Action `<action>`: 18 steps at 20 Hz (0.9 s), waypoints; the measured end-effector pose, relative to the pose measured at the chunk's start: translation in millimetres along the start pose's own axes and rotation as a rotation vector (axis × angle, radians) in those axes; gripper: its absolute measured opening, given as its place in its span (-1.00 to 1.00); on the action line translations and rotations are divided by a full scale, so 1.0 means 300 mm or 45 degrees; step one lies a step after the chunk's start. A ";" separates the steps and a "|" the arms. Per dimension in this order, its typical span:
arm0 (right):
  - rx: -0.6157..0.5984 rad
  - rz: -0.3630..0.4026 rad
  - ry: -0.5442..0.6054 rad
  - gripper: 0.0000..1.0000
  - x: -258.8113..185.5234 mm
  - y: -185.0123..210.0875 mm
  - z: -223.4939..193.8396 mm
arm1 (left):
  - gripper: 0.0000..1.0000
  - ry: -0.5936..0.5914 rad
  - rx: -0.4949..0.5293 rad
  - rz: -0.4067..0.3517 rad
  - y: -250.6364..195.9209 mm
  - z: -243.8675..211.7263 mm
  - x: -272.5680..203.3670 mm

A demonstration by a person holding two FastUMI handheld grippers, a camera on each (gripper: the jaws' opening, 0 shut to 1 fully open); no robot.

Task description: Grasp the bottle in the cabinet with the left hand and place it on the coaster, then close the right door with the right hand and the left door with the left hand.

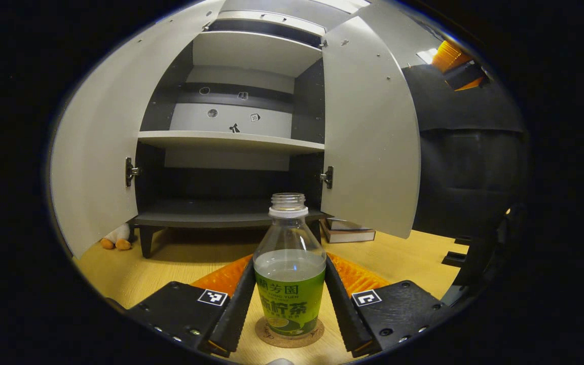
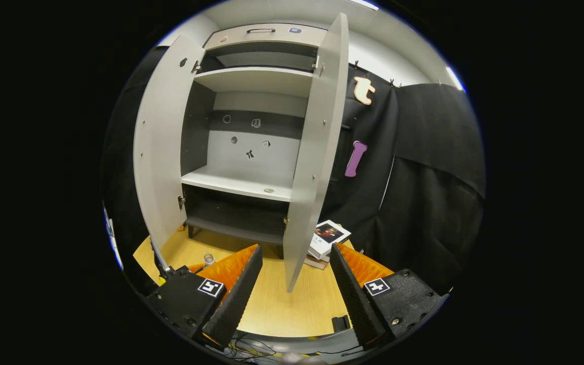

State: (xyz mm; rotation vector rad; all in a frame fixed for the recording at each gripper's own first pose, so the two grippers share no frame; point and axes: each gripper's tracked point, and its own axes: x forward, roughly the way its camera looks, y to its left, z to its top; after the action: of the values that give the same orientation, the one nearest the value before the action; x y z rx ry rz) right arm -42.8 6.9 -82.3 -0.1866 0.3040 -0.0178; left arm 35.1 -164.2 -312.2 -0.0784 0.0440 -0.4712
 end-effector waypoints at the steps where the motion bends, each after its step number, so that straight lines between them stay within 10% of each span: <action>1: -0.002 0.011 -0.011 0.66 -0.001 0.004 0.004 | 0.49 -0.019 0.020 -0.004 -0.005 0.010 -0.004; 7: 0.020 0.006 0.009 0.69 -0.009 -0.019 -0.016 | 0.54 0.028 0.050 -0.012 -0.017 0.000 -0.012; 10: 0.046 -0.003 0.001 0.68 -0.022 -0.036 -0.013 | 0.96 0.015 0.072 0.003 -0.024 0.059 -0.030; 18: 0.102 -0.005 -0.085 0.69 -0.047 -0.078 0.041 | 0.95 -0.022 0.011 0.041 0.011 0.395 -0.038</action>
State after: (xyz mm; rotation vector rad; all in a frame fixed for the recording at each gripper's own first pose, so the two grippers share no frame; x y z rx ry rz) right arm -52.3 -13.4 -62.3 -0.1080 0.2359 -0.0272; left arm 33.5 -148.2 -194.3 -0.0734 0.0266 -0.4385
